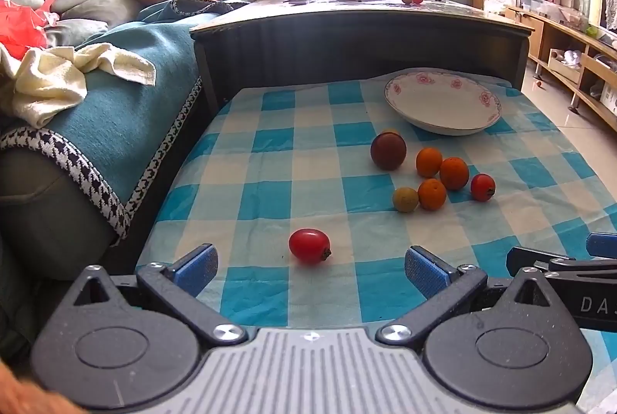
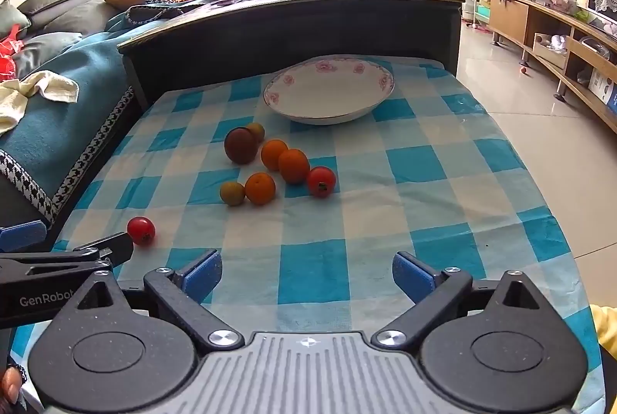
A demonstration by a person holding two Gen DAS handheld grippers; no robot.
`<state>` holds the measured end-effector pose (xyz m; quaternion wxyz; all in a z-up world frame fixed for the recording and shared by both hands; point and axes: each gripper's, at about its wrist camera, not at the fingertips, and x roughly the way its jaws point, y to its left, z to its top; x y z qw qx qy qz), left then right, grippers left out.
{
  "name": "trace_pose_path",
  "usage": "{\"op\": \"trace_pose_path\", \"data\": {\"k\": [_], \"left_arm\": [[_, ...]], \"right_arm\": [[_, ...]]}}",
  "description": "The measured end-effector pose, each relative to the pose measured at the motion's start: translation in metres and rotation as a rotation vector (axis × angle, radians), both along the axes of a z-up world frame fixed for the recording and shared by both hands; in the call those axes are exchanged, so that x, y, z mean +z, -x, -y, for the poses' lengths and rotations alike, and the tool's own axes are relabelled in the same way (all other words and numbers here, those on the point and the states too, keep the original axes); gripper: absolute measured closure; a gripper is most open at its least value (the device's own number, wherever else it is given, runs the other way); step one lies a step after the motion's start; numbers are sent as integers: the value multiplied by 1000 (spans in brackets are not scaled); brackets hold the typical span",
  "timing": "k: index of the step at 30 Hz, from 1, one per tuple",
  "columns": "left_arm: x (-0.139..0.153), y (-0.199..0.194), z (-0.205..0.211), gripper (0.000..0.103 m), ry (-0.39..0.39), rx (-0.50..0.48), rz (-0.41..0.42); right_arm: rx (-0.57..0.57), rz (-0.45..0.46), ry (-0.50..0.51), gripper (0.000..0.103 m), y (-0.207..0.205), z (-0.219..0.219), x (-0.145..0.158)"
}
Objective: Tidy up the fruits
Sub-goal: 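Move the left tool toward the elongated red tomato while the right tool approaches the round red tomato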
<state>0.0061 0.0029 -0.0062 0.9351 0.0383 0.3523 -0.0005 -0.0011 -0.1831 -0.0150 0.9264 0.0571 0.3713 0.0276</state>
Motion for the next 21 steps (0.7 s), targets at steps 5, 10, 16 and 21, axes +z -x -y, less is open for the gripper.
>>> {"op": "trace_pose_path", "data": {"k": [5,10,16,21], "left_arm": [[-1,0,1,0,-3,2,-3],[-3,-1,0,0,1,6,-9],[-4,-2,0,0,-3,8,-8],[-4,-2,1,0,-5,8,-11]], "right_arm": [[5,-8,-9,17,-2,-1,-1],[12,-9,-8,18,-3,-2,-2],[20,-13,-12,21,-4,-4,-2],[33,-18,-19,25,-5,-5,-2]]}}
